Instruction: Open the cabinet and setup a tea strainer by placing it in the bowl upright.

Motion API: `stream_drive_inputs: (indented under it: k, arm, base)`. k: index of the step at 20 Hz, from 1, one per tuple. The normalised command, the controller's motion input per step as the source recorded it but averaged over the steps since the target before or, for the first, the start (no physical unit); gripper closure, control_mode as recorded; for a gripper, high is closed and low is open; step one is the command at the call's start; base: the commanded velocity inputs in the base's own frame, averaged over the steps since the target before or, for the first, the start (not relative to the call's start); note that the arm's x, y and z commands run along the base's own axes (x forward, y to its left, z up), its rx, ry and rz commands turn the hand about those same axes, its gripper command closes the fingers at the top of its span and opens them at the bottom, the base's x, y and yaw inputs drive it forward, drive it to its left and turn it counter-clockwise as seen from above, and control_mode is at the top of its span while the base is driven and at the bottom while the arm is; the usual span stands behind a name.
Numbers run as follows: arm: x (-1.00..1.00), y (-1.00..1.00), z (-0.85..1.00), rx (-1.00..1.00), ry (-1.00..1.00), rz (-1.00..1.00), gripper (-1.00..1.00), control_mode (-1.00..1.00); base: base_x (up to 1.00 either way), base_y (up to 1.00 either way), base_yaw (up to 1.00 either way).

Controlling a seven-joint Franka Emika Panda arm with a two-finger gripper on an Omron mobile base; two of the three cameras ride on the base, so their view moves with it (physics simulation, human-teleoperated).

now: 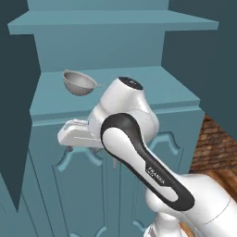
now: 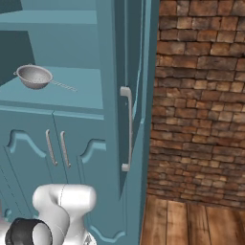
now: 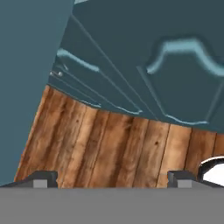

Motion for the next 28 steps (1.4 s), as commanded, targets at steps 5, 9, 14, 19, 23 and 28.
stream_drive_inputs:
  k: [5, 9, 14, 19, 23, 28]
  arm:
    - [0.01, -0.36, 0.28, -0.51, -0.53, 0.39, -1.00, -1.00]
    - [0.27, -0.41, 0.19, -0.46, -0.71, 0.19, -1.00, -1.00]
    - [0.66, -0.19, 0.65, -0.03, -0.50, 0.01, -1.00, -1.00]
    - [0.33, -0.06, 0.46, -0.01, -0.47, 0.00, -1.00, -1.00]
    - [0.01, -0.31, 0.01, 0.06, -0.01, 0.02, -1.00, -1.00]
    - [0.48, -0.44, 0.10, 0.00, 0.16, 0.01, -1.00, -1.00]
  base:
    - [0.00, 0.00, 0.00]
    - [0.00, 0.00, 0.00]
    - [0.00, 0.00, 0.00]
    - [0.00, 0.00, 0.00]
    - [0.00, 0.00, 0.00]
    - [0.00, 0.00, 0.00]
